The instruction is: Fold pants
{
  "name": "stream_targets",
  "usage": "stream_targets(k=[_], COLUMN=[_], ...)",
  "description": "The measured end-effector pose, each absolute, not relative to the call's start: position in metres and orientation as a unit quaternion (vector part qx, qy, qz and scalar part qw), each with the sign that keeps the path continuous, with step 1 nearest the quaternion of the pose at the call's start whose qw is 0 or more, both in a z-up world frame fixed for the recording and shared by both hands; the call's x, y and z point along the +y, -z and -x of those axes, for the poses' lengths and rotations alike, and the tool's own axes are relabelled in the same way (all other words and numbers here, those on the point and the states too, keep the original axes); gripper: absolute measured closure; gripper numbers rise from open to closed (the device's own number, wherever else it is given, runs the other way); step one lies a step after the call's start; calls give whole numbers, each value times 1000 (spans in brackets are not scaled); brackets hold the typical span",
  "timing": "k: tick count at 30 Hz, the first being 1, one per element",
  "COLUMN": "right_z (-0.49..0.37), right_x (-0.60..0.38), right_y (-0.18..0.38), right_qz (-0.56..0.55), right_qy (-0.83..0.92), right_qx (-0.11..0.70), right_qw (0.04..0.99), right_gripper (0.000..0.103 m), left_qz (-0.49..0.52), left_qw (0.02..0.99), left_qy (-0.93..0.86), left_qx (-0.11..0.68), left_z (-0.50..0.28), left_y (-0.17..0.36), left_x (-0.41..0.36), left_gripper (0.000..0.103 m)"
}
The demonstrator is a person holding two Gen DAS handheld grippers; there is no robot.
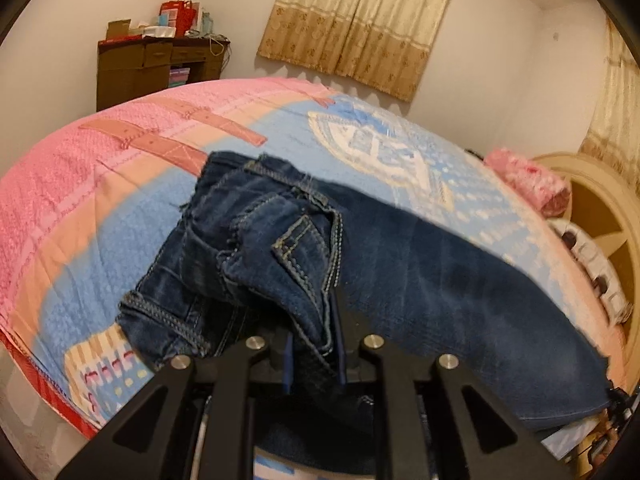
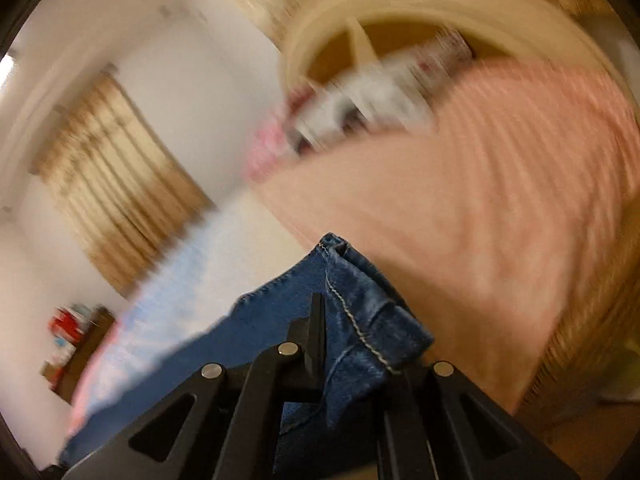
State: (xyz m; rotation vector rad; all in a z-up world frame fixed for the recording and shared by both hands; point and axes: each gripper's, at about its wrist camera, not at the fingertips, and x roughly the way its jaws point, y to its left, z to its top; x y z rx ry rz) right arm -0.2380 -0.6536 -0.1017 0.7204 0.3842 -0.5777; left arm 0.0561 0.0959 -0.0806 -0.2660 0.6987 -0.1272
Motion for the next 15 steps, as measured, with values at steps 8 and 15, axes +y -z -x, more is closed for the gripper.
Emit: stream_targets(k=[8,15], right_z=[282,315], right_x=[-653,-595], right_y=[119,63], right_qz=[-416,-410], right_qy=[292,357], right_qx=[101,41], right_qw=[856,838], right_gripper=[82,69], left_qz=[132,116], left_qw=[931,930], left_qy=[80,114], left_qx=[331,330], left_z=[-55,-51], left_y=[83,76], left_x=[103,113], left_gripper=[82,75])
